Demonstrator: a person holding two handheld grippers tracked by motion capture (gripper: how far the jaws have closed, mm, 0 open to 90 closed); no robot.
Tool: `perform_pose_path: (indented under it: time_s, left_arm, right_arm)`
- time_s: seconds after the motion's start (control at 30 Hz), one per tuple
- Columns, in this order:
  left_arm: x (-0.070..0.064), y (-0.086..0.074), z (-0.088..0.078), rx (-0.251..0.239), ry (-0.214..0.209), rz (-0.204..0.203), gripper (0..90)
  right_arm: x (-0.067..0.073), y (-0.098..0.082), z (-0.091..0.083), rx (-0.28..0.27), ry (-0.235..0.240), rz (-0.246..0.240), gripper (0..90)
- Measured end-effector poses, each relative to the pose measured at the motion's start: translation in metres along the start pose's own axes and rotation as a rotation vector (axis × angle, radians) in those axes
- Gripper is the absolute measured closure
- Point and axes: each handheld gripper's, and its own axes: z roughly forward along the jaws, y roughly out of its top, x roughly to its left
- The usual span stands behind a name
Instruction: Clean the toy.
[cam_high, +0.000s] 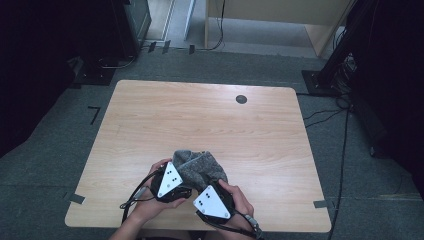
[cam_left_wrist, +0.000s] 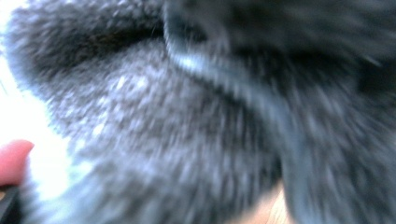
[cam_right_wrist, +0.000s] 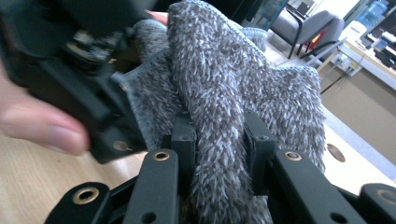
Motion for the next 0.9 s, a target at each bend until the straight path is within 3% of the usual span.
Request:
perform_pose_path:
  time_s: [0.1,0.2,0.3,0.37,0.4,0.47,0.57,0.63,0.7,0.77,0.83,0.9]
  left_arm:
    - [0.001,0.000,-0.001,-0.004,-0.002,-0.003,34.7]
    - [0.003,0.000,-0.001,0.000,0.003,-0.013,34.8]
    - [0.003,0.001,-0.002,-0.006,0.003,-0.015,34.8]
    - [0.003,0.002,-0.004,-0.014,0.001,-0.015,34.8]
    - [0.004,0.002,-0.004,-0.016,-0.002,-0.018,34.8]
    - [0.004,0.003,-0.005,-0.015,0.002,-0.019,34.8]
    - [0.006,0.002,-0.005,-0.014,0.001,-0.021,34.8]
    - [0.007,0.002,-0.004,-0.013,0.003,-0.026,34.8]
    - [0.006,0.003,-0.004,-0.017,0.000,-0.025,34.9]
    - [0.004,0.003,-0.004,-0.019,-0.001,-0.019,34.8]
    - [0.004,0.003,-0.004,-0.015,0.001,-0.013,34.9]
    - [0.004,0.002,-0.005,-0.011,0.003,-0.012,34.9]
  right_arm:
    - [-0.008,0.000,-0.002,0.012,-0.038,0.009,71.6]
    - [-0.011,0.001,-0.006,-0.017,-0.042,0.044,71.6]
    - [0.003,0.007,-0.010,-0.063,0.043,-0.003,71.6]
    - [0.012,0.008,-0.007,-0.042,0.055,-0.062,71.6]
    - [0.012,0.008,-0.006,-0.032,0.049,-0.064,71.6]
    - [0.000,0.005,-0.004,-0.013,0.038,-0.021,71.6]
    - [-0.024,0.001,-0.009,-0.010,-0.041,0.065,71.6]
    - [-0.033,0.000,-0.012,-0.021,-0.063,0.108,71.6]
    - [-0.031,0.002,-0.014,-0.053,-0.017,0.109,71.5]
    - [-0.019,0.004,-0.011,-0.054,0.046,0.066,71.1]
    - [-0.010,0.003,-0.005,-0.028,0.046,0.031,70.7]
    - [-0.013,0.001,-0.004,-0.025,0.044,0.052,70.7]
